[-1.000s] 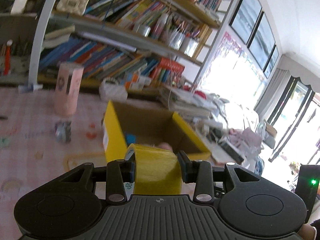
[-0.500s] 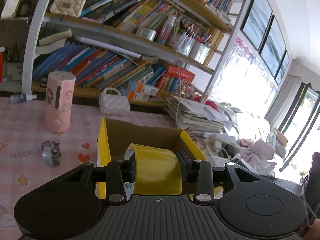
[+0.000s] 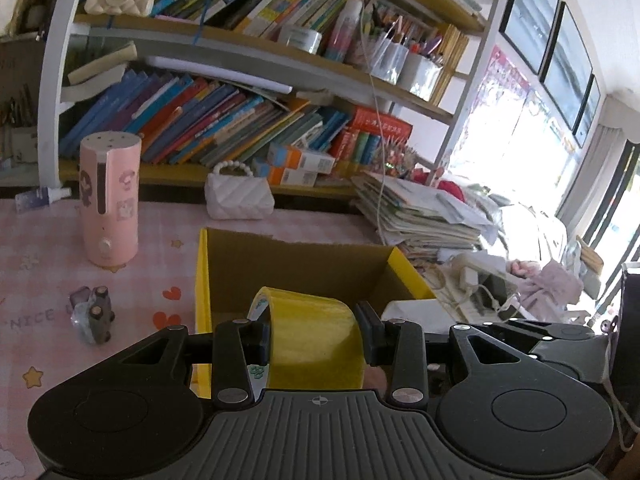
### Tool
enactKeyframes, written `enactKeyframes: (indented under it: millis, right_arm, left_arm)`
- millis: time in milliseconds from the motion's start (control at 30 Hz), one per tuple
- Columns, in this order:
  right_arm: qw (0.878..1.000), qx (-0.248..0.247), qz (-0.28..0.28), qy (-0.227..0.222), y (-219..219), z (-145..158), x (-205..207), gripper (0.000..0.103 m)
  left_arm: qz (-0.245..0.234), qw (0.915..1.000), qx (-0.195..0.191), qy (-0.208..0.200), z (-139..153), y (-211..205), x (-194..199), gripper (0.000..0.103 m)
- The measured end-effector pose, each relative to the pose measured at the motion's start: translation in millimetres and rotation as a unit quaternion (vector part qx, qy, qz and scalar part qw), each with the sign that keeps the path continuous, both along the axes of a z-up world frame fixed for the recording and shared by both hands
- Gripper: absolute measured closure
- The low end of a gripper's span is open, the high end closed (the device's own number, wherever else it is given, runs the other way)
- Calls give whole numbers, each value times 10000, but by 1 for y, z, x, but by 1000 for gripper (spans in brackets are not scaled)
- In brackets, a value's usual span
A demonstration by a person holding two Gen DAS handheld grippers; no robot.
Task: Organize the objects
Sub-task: 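Lower both tools into the yellow box and open them to release tape and charger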
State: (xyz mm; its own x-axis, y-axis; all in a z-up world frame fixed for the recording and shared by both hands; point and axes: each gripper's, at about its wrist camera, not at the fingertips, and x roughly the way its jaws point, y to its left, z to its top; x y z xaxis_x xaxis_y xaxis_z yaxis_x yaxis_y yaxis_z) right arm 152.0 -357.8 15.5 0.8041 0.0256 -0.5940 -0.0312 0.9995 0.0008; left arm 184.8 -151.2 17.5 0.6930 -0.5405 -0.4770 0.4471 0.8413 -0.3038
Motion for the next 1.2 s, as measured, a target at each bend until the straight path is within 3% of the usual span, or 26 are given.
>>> enactKeyframes:
  millis: [267, 567, 800, 933, 1033, 1200]
  right_arm:
    - [9980, -194, 488, 356, 5, -16, 26, 55]
    - [9936, -155, 754, 827, 7, -29, 47, 55]
    - [9883, 2, 828, 1281, 7, -42, 54, 54]
    - [9883, 92, 770, 1315, 7, -45, 55, 54]
    - [9892, 104, 684, 1291, 9, -44, 54, 54]
    - [9936, 203, 539, 971, 10, -34, 44, 48]
  left_arm:
    - [136, 9998, 150, 62, -7, -10, 21, 65]
    - [230, 9965, 572, 557, -34, -18, 39, 66]
    - [66, 9959, 810, 400, -37, -27, 35, 67]
    - [-18, 9955, 874, 360, -37, -30, 31, 66]
    - [-53, 9962, 785, 369, -35, -28, 26, 63]
    - [23, 9984, 563, -6, -20, -18, 12, 43]
